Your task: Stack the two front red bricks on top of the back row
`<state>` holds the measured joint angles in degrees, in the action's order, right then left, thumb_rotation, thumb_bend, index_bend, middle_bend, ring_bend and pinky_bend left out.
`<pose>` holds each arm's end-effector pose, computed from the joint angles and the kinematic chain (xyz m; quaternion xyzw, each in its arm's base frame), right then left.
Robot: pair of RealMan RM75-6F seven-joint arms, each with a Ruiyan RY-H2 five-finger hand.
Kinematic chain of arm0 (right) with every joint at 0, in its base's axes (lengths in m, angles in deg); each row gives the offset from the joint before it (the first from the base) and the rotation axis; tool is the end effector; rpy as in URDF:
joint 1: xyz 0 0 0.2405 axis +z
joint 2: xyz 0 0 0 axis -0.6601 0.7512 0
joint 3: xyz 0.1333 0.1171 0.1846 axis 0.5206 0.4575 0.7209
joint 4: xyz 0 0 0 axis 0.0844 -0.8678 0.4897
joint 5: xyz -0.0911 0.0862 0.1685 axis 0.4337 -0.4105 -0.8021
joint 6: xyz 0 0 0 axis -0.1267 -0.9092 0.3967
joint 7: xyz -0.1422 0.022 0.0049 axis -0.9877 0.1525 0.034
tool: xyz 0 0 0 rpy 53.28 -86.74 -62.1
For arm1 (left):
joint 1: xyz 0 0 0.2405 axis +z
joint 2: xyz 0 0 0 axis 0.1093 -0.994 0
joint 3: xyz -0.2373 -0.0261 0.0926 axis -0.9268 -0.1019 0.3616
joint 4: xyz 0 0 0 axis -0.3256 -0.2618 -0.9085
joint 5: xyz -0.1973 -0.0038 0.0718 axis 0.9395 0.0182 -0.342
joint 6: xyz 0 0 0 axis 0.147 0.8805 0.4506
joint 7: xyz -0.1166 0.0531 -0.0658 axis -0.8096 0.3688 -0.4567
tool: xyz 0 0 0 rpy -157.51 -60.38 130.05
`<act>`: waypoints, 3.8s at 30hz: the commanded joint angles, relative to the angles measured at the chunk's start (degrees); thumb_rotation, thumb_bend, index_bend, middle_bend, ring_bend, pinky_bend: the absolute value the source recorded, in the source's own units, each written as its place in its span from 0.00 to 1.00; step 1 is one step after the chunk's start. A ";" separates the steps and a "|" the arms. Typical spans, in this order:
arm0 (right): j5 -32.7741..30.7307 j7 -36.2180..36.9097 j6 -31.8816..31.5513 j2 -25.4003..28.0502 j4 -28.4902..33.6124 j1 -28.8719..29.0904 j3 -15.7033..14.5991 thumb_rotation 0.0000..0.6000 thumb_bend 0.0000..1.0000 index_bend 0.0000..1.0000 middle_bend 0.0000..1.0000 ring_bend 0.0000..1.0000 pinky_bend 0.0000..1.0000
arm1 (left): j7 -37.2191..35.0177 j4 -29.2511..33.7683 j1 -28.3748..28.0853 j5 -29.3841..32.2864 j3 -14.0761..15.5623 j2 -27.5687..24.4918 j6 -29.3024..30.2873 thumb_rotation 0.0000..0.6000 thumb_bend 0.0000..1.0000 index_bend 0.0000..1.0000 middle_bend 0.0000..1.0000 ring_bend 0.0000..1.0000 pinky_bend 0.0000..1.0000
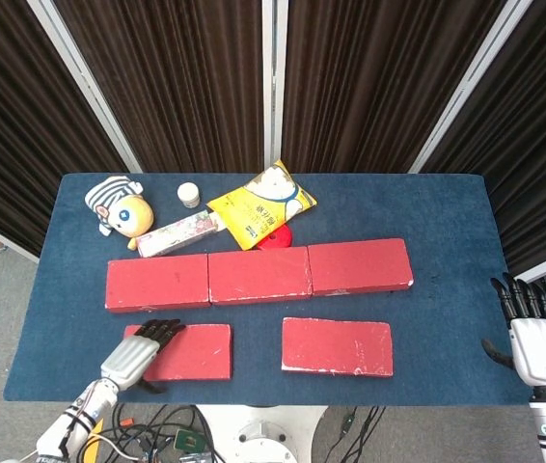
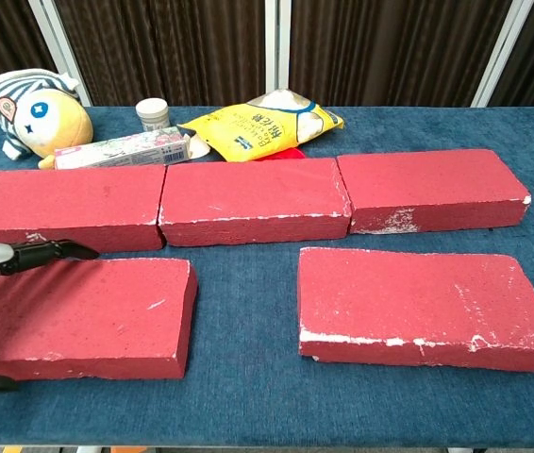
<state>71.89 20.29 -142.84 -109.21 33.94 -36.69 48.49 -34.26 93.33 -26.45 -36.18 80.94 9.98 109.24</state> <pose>-0.3153 -0.1823 0.1539 0.6091 -0.3642 0.3560 0.6079 -0.2312 0.1896 -0.0065 -0.7452 -0.4985 -0.3049 0.3212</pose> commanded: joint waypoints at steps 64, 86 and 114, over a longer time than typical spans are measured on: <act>-0.76 2.74 -0.64 0.68 -1.28 -0.36 0.90 1.00 0.14 0.00 0.00 0.00 0.00 | 0.18 0.51 -13.97 15.48 -13.17 -8.96 -5.21 1.00 0.04 0.04 0.12 0.26 0.24; -1.12 2.82 1.02 0.54 -1.10 0.35 0.64 1.00 0.14 0.00 0.00 0.00 0.00 | -4.69 -13.42 -24.55 20.72 -14.77 0.06 -17.23 1.00 0.04 0.04 0.14 0.26 0.23; -2.65 4.14 1.79 0.48 -0.94 0.90 1.51 1.00 0.14 0.00 0.00 0.00 0.00 | 0.31 -15.24 -29.31 30.70 -13.36 3.85 -16.40 1.00 0.04 0.04 0.14 0.26 0.23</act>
<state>69.26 24.45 -141.06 -108.72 32.99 -35.80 49.99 -33.97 78.06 -55.74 -5.47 67.56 13.85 92.81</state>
